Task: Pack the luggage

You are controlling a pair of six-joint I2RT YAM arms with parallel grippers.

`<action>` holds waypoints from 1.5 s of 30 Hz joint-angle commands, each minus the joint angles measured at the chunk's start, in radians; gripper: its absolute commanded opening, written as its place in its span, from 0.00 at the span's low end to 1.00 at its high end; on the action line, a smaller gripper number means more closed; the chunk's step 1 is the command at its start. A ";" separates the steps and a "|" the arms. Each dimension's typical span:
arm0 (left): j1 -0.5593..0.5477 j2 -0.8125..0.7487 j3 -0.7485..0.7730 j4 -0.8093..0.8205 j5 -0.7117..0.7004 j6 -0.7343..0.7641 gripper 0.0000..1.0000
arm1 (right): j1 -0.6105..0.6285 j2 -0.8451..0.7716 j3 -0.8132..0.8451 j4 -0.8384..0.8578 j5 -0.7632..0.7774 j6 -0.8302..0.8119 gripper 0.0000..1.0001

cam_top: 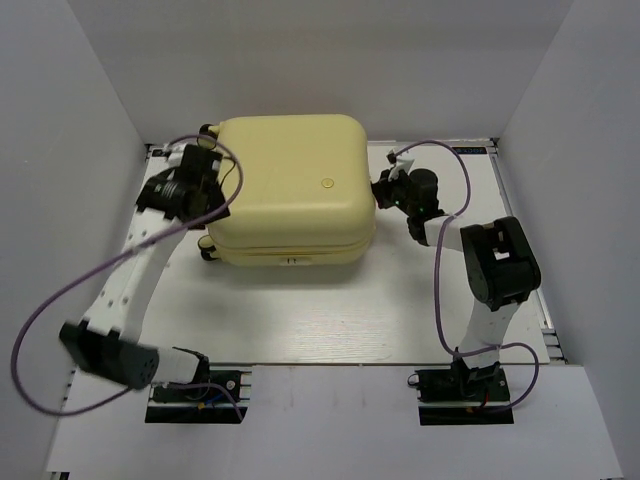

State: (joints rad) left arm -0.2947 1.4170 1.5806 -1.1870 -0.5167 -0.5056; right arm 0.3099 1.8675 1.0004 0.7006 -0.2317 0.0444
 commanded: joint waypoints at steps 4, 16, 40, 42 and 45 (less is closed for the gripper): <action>0.005 -0.425 -0.301 -0.057 -0.028 -0.293 0.59 | 0.017 -0.083 -0.017 -0.019 -0.017 -0.038 0.00; 0.123 -0.254 -0.427 0.170 0.069 -0.386 0.00 | 0.015 -0.080 0.004 -0.039 0.006 -0.040 0.00; 0.328 0.483 0.115 0.458 0.204 -0.269 0.00 | -0.069 0.263 0.437 -0.052 0.296 -0.040 0.00; 0.332 0.566 0.197 0.443 0.228 -0.266 0.00 | -0.075 0.320 0.518 -0.029 0.371 -0.038 0.00; 0.335 0.660 0.318 0.423 0.259 -0.258 0.00 | -0.089 0.400 0.615 -0.015 0.446 -0.040 0.00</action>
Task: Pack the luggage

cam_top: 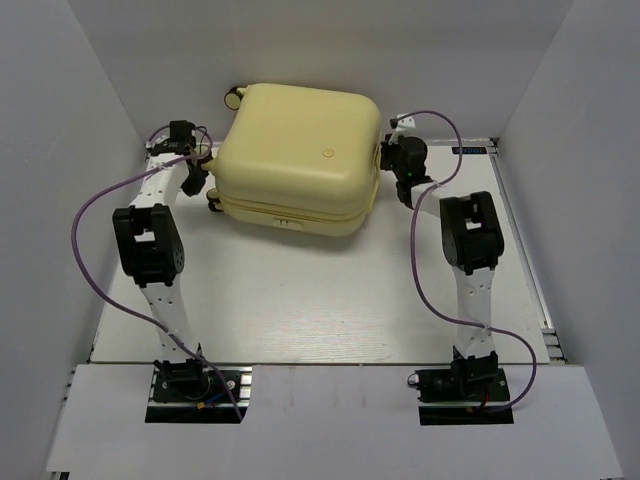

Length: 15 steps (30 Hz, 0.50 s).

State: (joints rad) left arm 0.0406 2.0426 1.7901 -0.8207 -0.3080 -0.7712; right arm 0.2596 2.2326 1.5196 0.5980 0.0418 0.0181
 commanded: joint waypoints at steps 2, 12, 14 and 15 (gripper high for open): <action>-0.002 0.094 0.184 0.060 0.064 0.013 0.00 | -0.065 0.096 0.179 0.086 0.170 -0.014 0.00; -0.008 0.192 0.294 0.127 0.098 0.042 0.00 | -0.160 0.447 0.670 0.022 -0.267 0.042 0.00; -0.008 0.200 0.304 0.127 0.101 0.050 0.00 | -0.172 0.492 0.711 0.028 -0.354 0.052 0.00; -0.008 0.202 0.308 0.127 0.102 0.056 0.00 | -0.169 0.504 0.726 0.037 -0.377 0.046 0.00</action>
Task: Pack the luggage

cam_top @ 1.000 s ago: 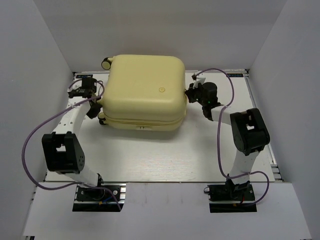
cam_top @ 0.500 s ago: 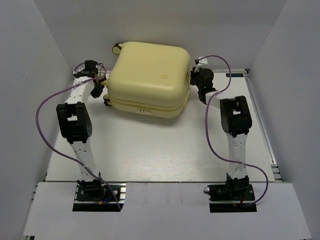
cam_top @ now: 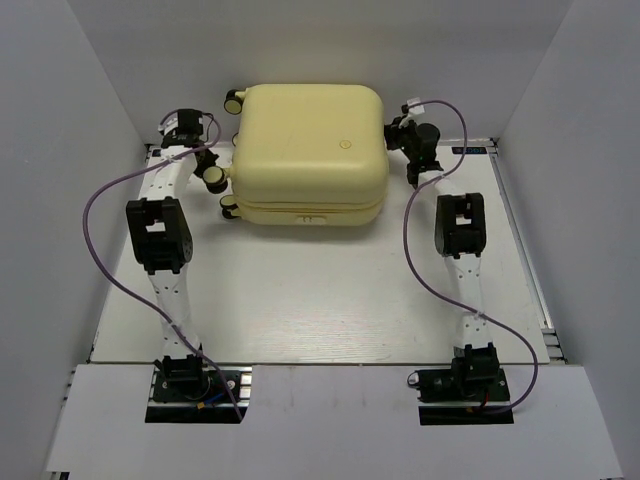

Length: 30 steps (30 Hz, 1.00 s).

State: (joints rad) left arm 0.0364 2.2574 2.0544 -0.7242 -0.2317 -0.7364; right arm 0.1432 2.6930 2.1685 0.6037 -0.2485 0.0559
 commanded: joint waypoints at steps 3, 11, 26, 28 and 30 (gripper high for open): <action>-0.004 -0.030 0.029 0.043 0.022 0.055 0.00 | -0.053 0.041 0.071 0.050 -0.205 0.018 0.00; 0.040 -0.210 0.006 -0.058 -0.027 0.175 1.00 | -0.040 -0.119 -0.203 0.081 -0.278 0.042 0.00; -0.015 -0.639 -0.737 -0.014 0.037 -0.106 0.33 | -0.027 -0.297 -0.403 0.050 -0.238 0.013 0.00; -0.016 -0.566 -0.714 -0.017 0.081 -0.124 0.30 | -0.024 -0.303 -0.415 0.035 -0.232 -0.002 0.00; -0.015 -0.480 -0.657 -0.038 0.129 -0.144 0.26 | -0.019 -0.305 -0.423 0.031 -0.219 -0.011 0.00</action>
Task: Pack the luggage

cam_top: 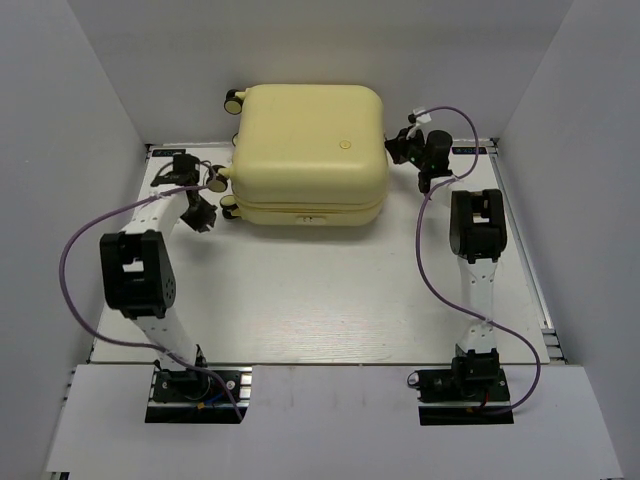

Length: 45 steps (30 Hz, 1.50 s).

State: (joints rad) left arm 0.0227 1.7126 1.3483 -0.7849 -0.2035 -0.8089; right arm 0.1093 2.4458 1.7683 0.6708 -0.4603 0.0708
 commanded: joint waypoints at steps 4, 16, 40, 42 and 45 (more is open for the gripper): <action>-0.018 0.145 0.077 0.009 0.133 -0.052 0.25 | 0.018 -0.051 -0.012 -0.072 0.021 -0.005 0.06; -0.012 0.035 0.028 -0.046 0.066 0.019 0.40 | 0.027 -0.166 -0.007 -0.404 0.190 0.050 0.53; -0.113 -0.197 -0.138 0.018 0.222 0.096 0.85 | 0.242 -0.540 -0.375 -0.896 0.339 0.234 0.00; -0.110 -0.203 -0.162 0.035 0.225 0.083 0.85 | 0.311 -0.648 -0.562 -0.855 0.336 0.265 0.00; -0.109 -0.208 -0.173 0.029 0.208 0.079 0.85 | 0.427 -0.778 -0.693 -0.810 0.255 0.331 0.00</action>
State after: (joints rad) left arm -0.0914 1.5497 1.1870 -0.7815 -0.0055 -0.7197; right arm 0.3878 1.7592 1.1645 -0.1108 0.0406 0.3447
